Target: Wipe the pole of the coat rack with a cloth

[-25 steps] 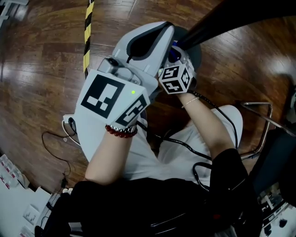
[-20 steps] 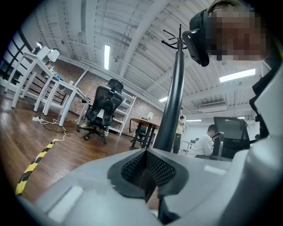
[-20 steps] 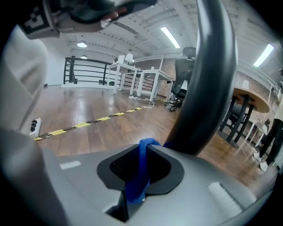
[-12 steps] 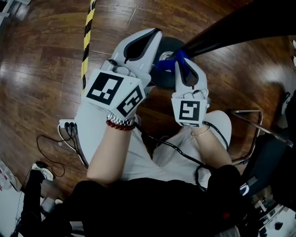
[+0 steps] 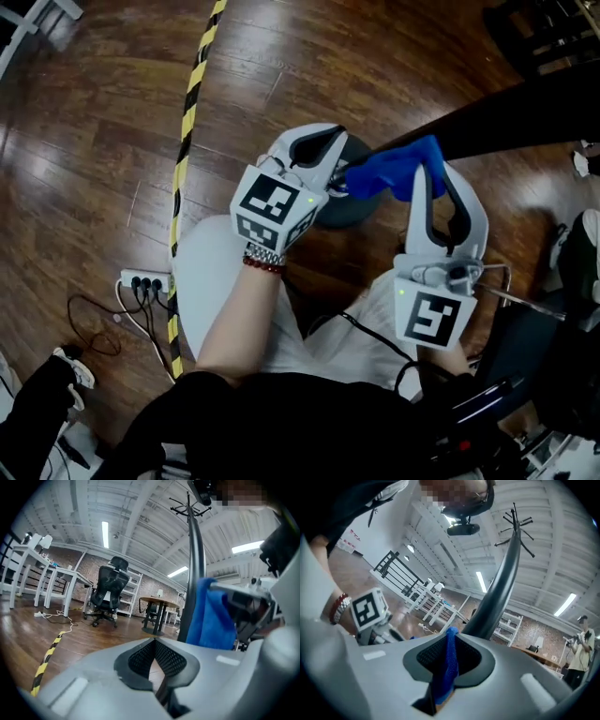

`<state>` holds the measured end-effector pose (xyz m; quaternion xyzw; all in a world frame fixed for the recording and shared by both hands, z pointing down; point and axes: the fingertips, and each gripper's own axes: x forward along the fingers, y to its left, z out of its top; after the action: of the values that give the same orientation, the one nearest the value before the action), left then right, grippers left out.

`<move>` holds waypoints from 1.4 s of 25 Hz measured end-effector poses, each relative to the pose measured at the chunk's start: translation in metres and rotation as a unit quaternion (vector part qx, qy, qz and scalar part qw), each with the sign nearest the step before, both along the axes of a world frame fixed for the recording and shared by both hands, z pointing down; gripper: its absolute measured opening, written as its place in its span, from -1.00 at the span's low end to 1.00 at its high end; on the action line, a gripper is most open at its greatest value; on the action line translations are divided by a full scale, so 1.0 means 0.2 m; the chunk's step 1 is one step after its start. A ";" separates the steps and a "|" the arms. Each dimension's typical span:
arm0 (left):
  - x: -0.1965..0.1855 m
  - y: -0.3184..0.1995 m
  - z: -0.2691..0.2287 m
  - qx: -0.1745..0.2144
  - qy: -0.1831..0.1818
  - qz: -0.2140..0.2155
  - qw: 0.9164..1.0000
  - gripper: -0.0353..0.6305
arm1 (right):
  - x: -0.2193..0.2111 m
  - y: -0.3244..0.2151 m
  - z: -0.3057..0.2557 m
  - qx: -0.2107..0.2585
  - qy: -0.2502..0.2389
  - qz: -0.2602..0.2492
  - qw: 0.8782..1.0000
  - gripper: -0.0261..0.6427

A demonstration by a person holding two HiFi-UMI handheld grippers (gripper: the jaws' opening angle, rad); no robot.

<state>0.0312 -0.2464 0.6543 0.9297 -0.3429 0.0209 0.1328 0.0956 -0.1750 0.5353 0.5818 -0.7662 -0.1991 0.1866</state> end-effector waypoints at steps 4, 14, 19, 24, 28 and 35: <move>-0.01 -0.08 0.09 0.006 -0.023 0.008 1.000 -0.88 | -0.07 0.00 -0.40 0.088 0.030 -0.008 0.996 -0.78; 0.07 -0.01 0.07 0.022 -0.012 0.063 0.998 -0.88 | -0.06 0.07 -1.20 0.162 0.098 -0.029 0.981 -0.78; 0.16 0.28 -0.28 0.064 -0.003 0.124 0.990 -0.88 | -0.07 0.05 -1.51 0.175 0.050 -0.061 0.981 -0.78; 0.06 0.53 -0.51 0.127 -0.030 0.155 0.979 -0.88 | -0.16 0.13 -1.87 0.231 0.072 -0.082 0.967 -0.78; 0.05 0.49 -0.50 0.117 -0.018 0.147 0.982 -0.88 | -0.16 0.14 -2.06 0.260 0.063 -0.101 0.958 -0.78; 0.18 0.61 -0.51 0.137 -0.045 0.174 0.974 -0.88 | -0.16 0.15 -2.17 0.263 0.072 -0.104 0.957 -0.78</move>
<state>0.0664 -0.1247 0.5524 0.9827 -0.1807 0.0382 -0.0171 0.0633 -0.1456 0.1009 0.5120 -0.7275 -0.4528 0.0599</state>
